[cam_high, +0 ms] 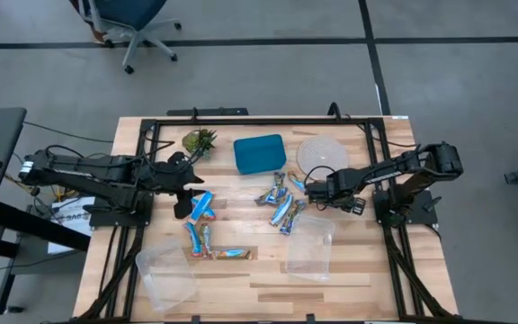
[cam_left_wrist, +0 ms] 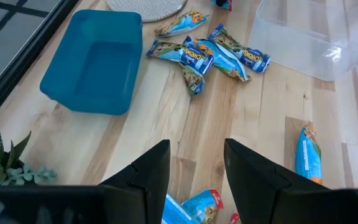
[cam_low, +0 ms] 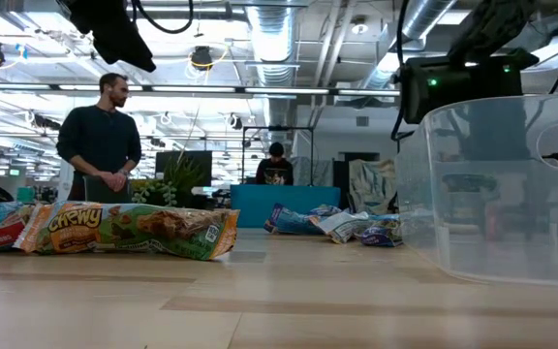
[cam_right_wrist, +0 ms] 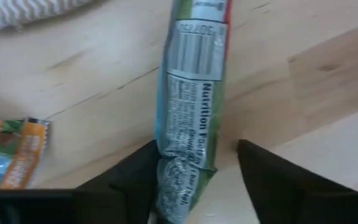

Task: Pick and place Granola Bars by type
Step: Put the red granola bar into the blue bin

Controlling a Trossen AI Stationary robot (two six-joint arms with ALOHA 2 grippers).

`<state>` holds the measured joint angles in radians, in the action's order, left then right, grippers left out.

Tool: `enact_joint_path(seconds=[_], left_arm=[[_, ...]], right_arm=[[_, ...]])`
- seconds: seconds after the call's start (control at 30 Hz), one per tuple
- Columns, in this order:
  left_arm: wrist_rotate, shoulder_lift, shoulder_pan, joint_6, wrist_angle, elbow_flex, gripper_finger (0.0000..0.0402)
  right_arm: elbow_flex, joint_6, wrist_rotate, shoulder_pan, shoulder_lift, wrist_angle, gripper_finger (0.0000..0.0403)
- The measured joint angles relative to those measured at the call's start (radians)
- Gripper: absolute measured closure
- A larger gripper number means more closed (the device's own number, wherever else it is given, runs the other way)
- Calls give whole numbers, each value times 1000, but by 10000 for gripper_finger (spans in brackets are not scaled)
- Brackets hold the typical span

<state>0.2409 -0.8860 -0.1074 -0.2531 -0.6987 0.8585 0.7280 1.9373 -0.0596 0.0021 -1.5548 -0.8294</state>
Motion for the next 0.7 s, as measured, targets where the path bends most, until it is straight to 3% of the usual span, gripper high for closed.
enact_joint_path(seconds=[0.23, 0.33, 0.53, 0.7], left_arm=[[11, 0, 0, -1, 2, 0, 258], [33, 0, 0, -16, 2, 0, 258], [79, 0, 0, -67, 26, 0, 258], [143, 0, 8, -126, 77, 0, 258]], right_arm=[[7, 0, -18, 8, -2, 4, 325], [19, -8, -43, 16, -5, -1, 359], [82, -140, -116, 5, 2, 5, 371], [207, -406, -159, -55, 2, 2, 362]])
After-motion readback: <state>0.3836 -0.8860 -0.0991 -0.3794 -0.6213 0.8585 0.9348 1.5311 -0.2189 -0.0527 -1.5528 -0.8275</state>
